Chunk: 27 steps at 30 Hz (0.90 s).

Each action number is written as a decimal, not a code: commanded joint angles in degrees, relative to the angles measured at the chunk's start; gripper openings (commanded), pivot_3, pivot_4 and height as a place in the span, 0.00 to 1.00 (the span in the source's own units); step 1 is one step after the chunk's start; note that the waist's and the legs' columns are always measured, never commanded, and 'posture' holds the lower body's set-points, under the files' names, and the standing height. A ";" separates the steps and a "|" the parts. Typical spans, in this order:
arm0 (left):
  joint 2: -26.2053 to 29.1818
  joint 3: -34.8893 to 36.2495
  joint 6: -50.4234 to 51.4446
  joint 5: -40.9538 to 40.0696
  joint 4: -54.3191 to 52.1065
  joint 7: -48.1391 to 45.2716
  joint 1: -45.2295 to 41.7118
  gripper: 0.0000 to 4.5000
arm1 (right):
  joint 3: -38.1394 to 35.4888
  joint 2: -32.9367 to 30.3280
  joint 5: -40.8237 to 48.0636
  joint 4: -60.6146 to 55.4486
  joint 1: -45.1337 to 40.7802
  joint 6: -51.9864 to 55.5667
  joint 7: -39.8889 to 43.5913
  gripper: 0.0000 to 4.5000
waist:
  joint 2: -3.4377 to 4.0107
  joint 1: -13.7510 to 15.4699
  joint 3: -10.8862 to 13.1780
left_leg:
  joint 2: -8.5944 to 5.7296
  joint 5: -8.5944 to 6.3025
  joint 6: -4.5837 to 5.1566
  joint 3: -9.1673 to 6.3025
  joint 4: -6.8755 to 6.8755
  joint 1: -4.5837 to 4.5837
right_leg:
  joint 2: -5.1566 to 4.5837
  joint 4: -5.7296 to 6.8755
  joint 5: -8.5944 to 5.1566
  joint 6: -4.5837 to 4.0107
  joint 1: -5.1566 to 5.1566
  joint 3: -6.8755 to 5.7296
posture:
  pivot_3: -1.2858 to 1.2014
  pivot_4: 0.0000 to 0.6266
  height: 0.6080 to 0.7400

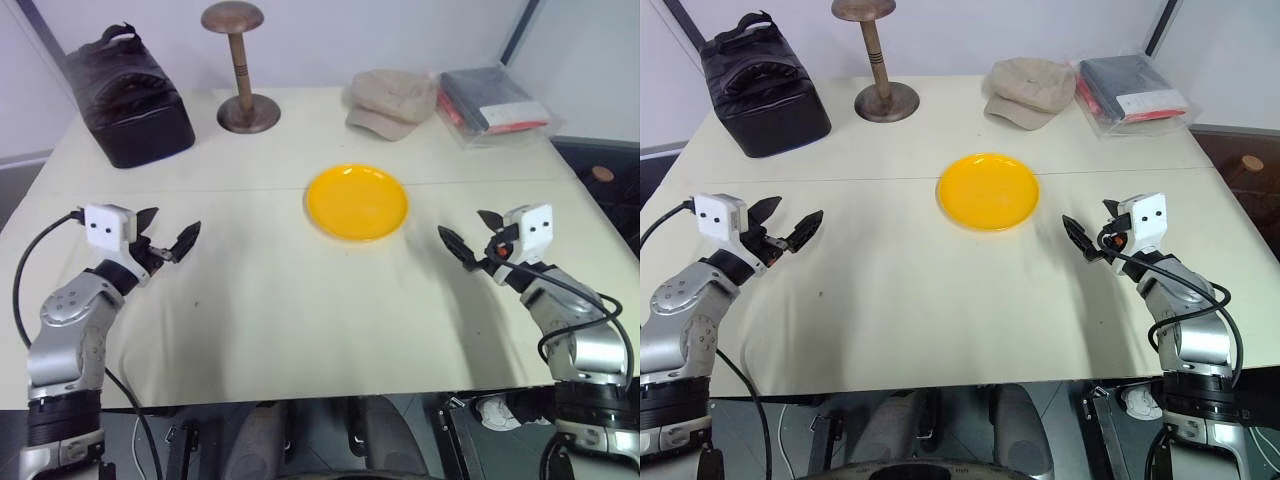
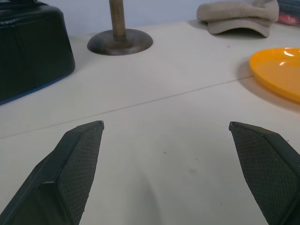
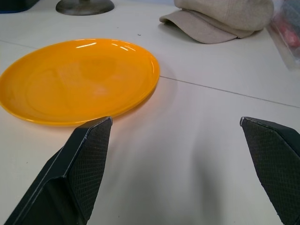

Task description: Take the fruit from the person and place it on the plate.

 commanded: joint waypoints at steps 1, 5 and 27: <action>0.70 2.06 -0.57 -0.85 -1.92 0.31 0.21 1.00 | -0.64 -0.04 0.10 -0.21 -1.39 -1.29 -0.05 1.00 | 0.00 0.01 0.00 | 0.00 0.00 0.00 0.00 0.00 0.00 | 0.00 0.00 0.00 0.00 0.00 0.00 | 0.52 0.24 1.00; 0.89 2.40 -0.77 -0.71 -1.99 0.79 -0.01 1.00 | -0.42 0.10 -0.04 0.72 -2.03 -1.61 0.16 1.00 | 0.00 0.01 0.00 | 0.00 0.00 0.00 0.00 0.01 0.00 | -0.01 0.00 0.00 0.00 0.01 0.00 | 0.52 0.24 1.00; 1.01 1.70 -1.80 0.76 -0.53 0.99 -0.67 1.00 | -0.17 0.25 -0.09 1.20 -1.48 -2.19 0.21 1.00 | 0.00 0.01 0.00 | 0.00 0.00 0.00 0.00 0.01 0.00 | 0.00 0.00 0.00 0.00 0.01 0.00 | 0.52 0.24 1.00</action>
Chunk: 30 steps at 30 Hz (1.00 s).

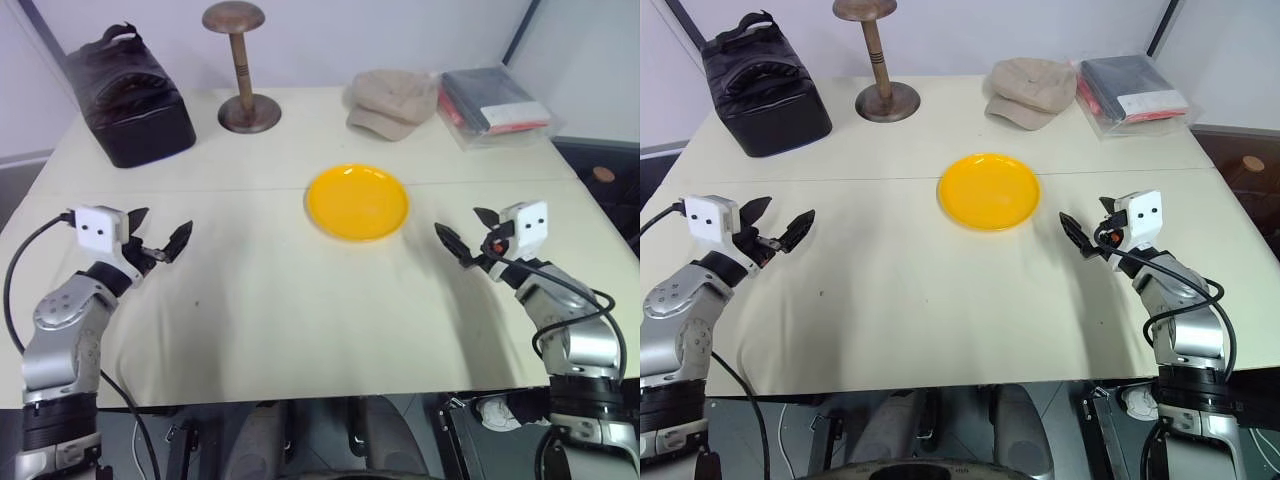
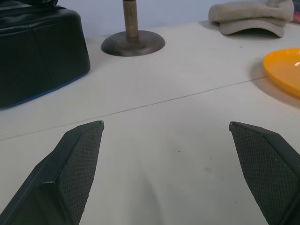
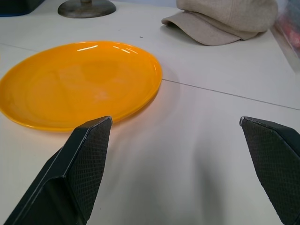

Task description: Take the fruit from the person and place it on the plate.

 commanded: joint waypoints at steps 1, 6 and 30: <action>0.77 0.55 -1.29 0.20 -0.62 -0.18 -0.67 1.00 | -0.84 -0.27 0.07 -1.01 -0.21 -1.06 0.09 1.00 | 0.00 0.00 0.00 | 0.00 0.00 0.00 0.00 0.00 0.00 | 0.00 0.00 0.00 0.00 0.00 0.00 | 0.52 0.24 1.00; 0.97 0.58 -1.50 0.29 -0.34 -0.38 -0.88 1.00 | -0.82 -0.30 0.09 -0.87 -0.30 -1.15 0.25 1.00 | 0.00 0.00 0.00 | 0.00 0.00 0.00 0.00 0.00 0.00 | 0.00 0.00 0.00 0.00 0.00 0.00 | 0.52 0.24 1.00; 1.25 -0.04 -2.03 0.95 1.29 -1.24 -2.63 1.00 | -1.21 -0.20 0.12 -1.59 0.56 -1.16 -0.39 1.00 | 0.00 0.00 0.00 | 0.00 0.00 0.00 0.00 0.00 0.00 | 0.00 0.00 0.01 0.02 0.00 0.00 | 0.52 0.24 1.00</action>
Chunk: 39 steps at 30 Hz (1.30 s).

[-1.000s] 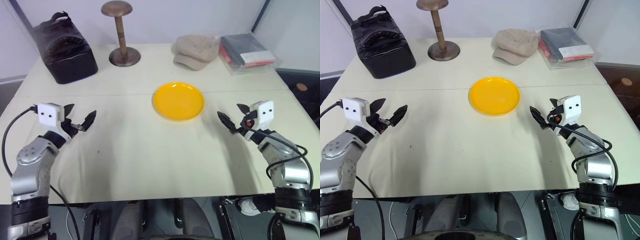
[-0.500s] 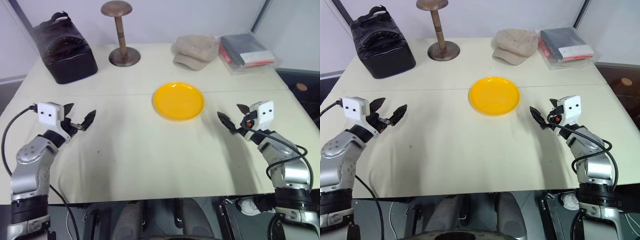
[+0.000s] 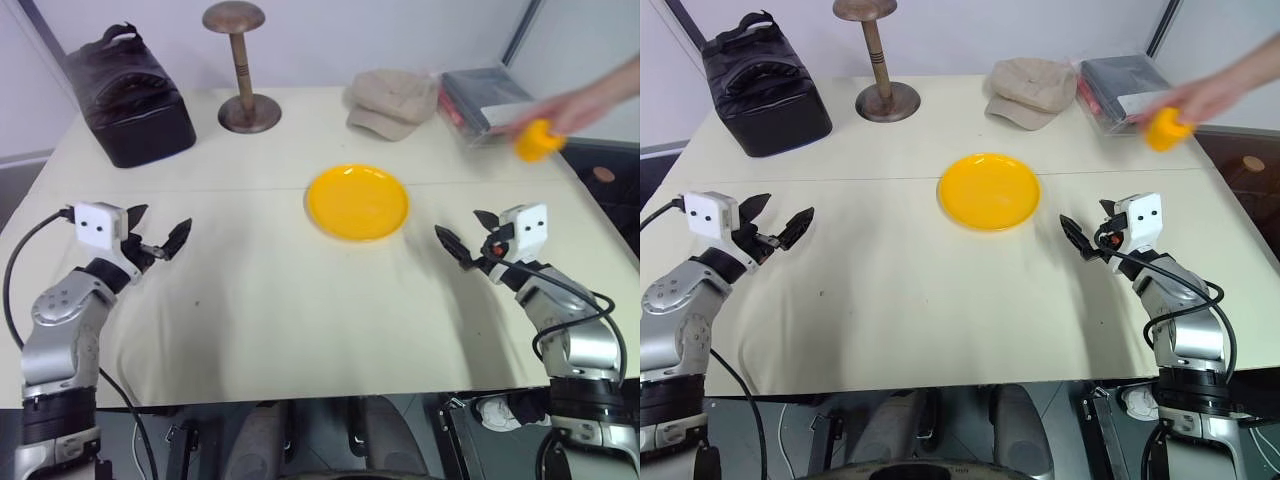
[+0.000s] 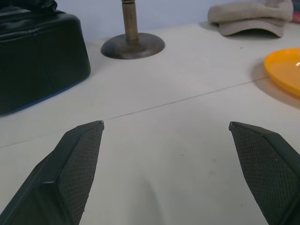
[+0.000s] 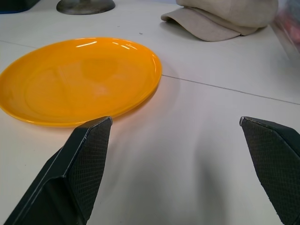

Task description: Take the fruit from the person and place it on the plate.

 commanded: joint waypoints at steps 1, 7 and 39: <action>0.62 0.03 -1.18 0.33 -0.36 -0.08 -0.94 1.00 | -1.20 -0.20 0.09 -1.54 0.00 -1.18 -0.31 1.00 | 0.00 0.00 0.00 | 0.00 0.00 0.00 0.00 0.00 0.00 | 0.00 0.00 0.03 0.05 0.00 0.00 | 0.52 0.24 1.00; 0.81 0.13 -1.58 -0.04 -0.15 -0.64 -2.09 1.00 | -1.23 -0.32 0.01 -1.31 -0.19 -1.25 -0.34 1.00 | 0.00 0.00 0.00 | 0.00 0.00 0.00 0.00 0.00 0.00 | 0.00 0.00 0.04 0.07 0.00 0.00 | 0.52 0.24 1.00; 5.85 -9.26 6.74 -12.12 4.27 -26.06 -23.48 1.00 | 3.72 7.97 -4.63 5.68 -18.99 -8.87 -7.72 1.00 | 0.03 -0.22 0.00 | 0.01 0.01 0.02 0.03 0.05 0.01 | 0.24 0.04 0.07 0.15 0.03 0.01 | 0.52 0.24 1.00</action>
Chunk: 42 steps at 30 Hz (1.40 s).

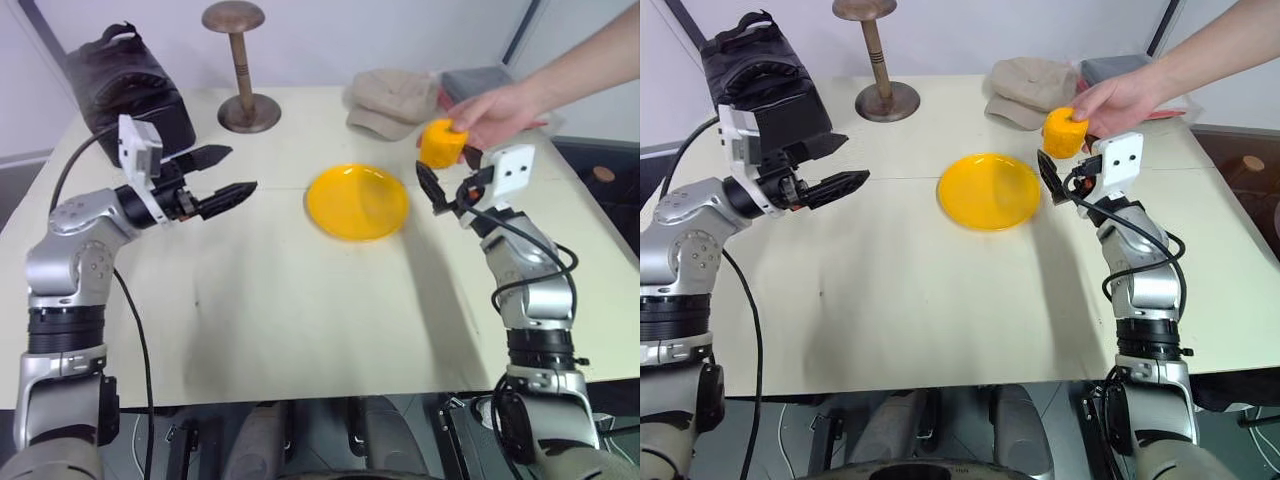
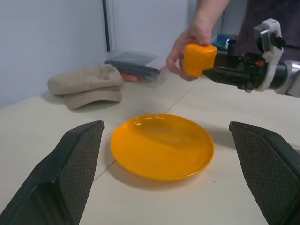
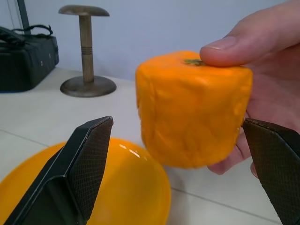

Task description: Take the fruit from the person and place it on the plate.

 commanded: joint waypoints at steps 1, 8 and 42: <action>0.20 1.42 -1.04 0.05 -2.14 0.57 0.20 1.00 | -0.08 0.00 -0.43 1.61 -2.64 -2.43 0.48 1.00 | 0.00 -0.02 0.00 | 0.00 0.00 0.00 0.00 0.00 0.00 | 0.00 0.00 0.00 0.00 0.00 0.00 | 0.52 0.24 1.00; 0.27 2.36 -1.06 -0.17 -4.62 2.43 3.42 1.00 | 0.14 -0.08 -1.56 8.12 -6.42 -6.02 0.67 1.00 | 0.00 -0.13 0.00 | 0.00 0.00 0.00 0.00 -0.03 0.00 | -0.08 0.02 0.00 0.00 -0.03 0.01 | 0.52 0.24 1.00; -0.58 4.55 -0.19 0.31 -10.38 9.05 11.24 1.00 | 9.55 11.56 -1.17 11.13 -11.54 -2.84 5.68 0.59 | 0.02 -0.36 0.01 | 0.03 0.00 -0.01 0.00 -0.10 0.00 | -0.13 0.07 0.01 -0.01 -0.13 0.03 | 0.52 0.24 1.00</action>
